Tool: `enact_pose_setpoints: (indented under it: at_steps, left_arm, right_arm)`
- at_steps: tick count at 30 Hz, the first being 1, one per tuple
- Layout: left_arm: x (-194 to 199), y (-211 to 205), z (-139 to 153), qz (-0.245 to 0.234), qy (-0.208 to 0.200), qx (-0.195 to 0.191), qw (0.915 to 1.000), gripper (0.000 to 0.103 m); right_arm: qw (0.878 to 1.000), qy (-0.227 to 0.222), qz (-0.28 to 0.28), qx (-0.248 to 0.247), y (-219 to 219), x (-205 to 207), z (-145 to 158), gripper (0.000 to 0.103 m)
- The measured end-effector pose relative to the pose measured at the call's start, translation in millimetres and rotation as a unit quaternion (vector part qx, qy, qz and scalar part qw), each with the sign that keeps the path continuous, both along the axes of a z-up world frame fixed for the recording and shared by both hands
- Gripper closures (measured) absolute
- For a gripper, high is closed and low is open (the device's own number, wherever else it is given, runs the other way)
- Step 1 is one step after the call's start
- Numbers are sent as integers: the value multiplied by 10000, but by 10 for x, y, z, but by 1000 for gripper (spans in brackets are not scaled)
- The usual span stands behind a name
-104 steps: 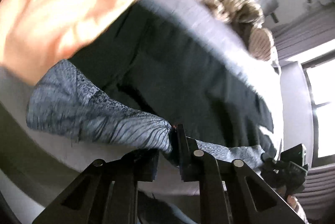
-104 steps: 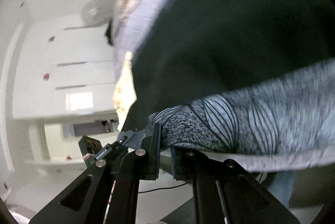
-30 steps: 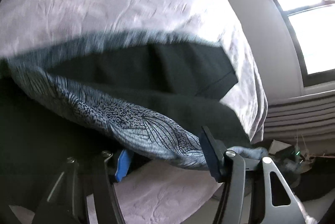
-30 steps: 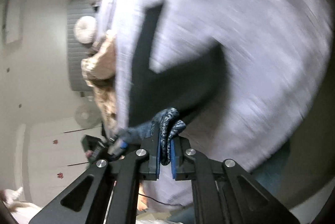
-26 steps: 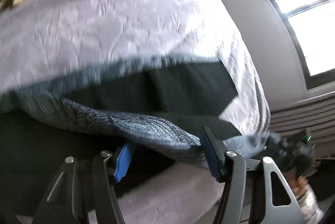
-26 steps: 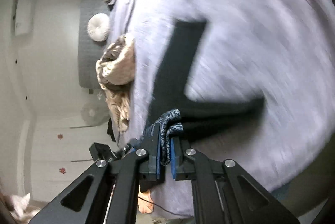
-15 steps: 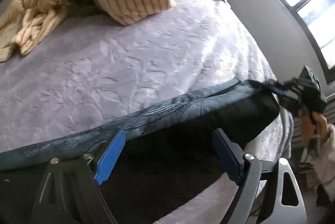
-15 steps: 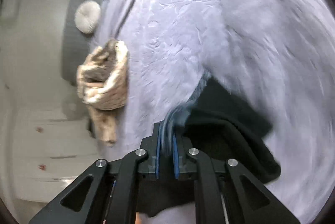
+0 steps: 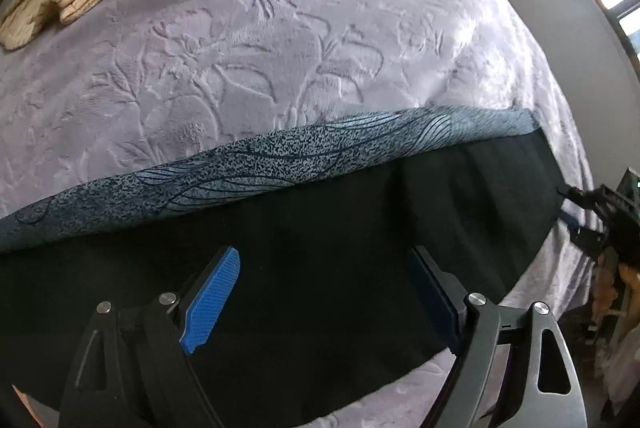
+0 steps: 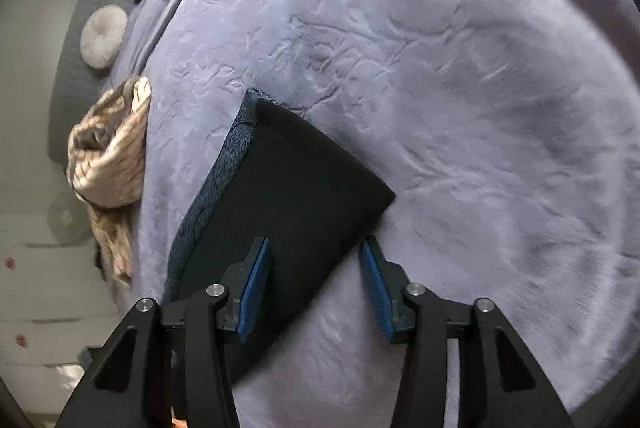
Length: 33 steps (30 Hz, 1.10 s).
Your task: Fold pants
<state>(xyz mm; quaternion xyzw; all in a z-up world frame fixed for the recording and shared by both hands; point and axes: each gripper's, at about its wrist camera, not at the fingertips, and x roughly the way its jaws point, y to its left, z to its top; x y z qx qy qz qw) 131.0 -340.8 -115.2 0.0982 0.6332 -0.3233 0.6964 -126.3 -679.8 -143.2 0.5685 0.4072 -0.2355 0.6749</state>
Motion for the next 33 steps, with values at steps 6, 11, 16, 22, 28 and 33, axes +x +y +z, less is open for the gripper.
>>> enact_pose_setpoints:
  at_steps: [6, 11, 16, 22, 28, 33]
  left_arm:
    - [24, 35, 194, 177, -409, -64, 9990, 17]
    - [127, 104, 37, 473, -281, 362, 9978, 17]
    - [115, 224, 217, 358, -771, 344, 9958, 17]
    - [314, -30, -37, 643, -884, 655, 9919, 17]
    - [531, -147, -251, 1214, -1012, 792, 9842, 17]
    - [680, -85, -199, 1168, -1085, 802, 9839, 17]
  right_arm:
    - [9968, -607, 352, -389, -33, 269, 300, 94]
    - [9976, 457, 523, -23, -99, 231, -128, 85]
    - [9895, 749, 227, -1215, 79, -30, 459, 75]
    - [9597, 7, 2356, -1530, 750, 1038, 544, 75]
    - [9350, 229, 3017, -1849, 1143, 1880, -13, 79]
    - [9342, 694, 2554, -2391, 786, 1857, 39, 81]
